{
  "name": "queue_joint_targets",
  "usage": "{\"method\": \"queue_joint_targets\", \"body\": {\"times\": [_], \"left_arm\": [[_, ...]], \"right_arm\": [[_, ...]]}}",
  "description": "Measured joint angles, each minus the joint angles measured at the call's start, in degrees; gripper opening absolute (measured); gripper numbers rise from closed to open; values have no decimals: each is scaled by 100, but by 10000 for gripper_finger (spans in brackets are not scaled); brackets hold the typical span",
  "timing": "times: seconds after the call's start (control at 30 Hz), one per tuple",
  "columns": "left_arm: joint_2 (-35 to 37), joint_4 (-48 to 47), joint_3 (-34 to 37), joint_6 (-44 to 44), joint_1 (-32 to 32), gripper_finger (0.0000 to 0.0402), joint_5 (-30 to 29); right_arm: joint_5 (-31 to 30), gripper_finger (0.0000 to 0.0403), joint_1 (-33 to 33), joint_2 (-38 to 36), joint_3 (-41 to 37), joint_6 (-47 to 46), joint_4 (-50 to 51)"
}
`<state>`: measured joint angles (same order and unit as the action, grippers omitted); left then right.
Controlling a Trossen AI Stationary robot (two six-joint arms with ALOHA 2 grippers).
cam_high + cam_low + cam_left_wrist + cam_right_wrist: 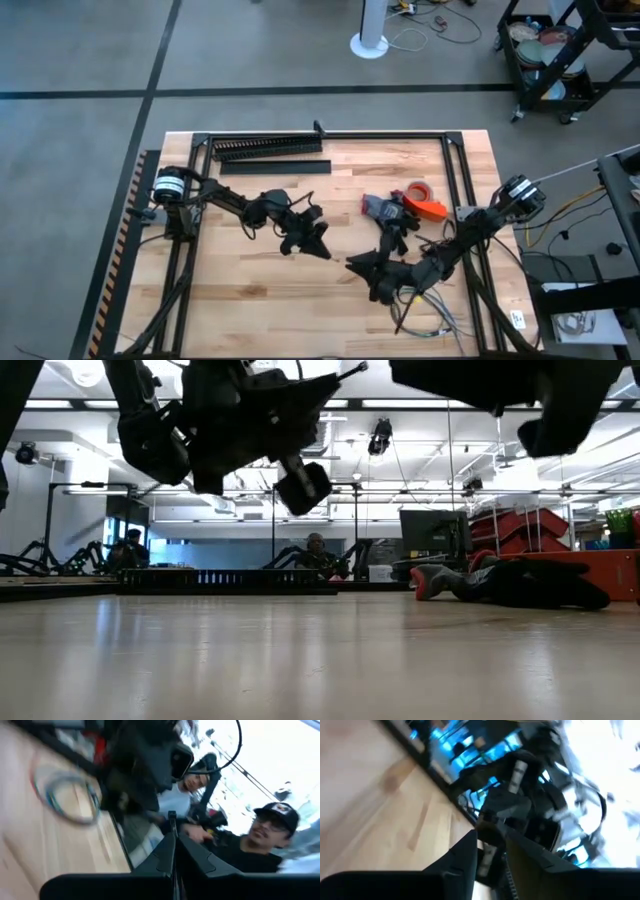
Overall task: Ziptie cables
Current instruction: Wrap the black zip tie on the cable
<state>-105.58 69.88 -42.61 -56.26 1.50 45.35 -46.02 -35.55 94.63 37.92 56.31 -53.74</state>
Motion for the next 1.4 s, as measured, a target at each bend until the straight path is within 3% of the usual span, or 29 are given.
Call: {"method": "queue_joint_targets", "body": {"times": [0.23, 0.4, 0.63, 0.83, 1.4], "left_arm": [[0, -884, 0, -1025, 15, 0, 329], [9, -1263, -94, -1247, 4, 0, 1021], [11, -1603, -610, -1173, 2, 0, 2164], [7, -2754, -845, -444, -20, 0, 2277], [-92, -2793, -1202, 327, -356, 0, 2131]], "right_arm": [[-57, 143, 37, 24, 596, 1142, 1718], [-2, 155, 63, 163, 637, 2094, 1737], [742, 140, 176, 631, 741, 3501, 1357], [1329, 126, 243, 538, 859, 3678, 981], [3363, 153, 658, 569, 1084, 4034, 1011]]}}
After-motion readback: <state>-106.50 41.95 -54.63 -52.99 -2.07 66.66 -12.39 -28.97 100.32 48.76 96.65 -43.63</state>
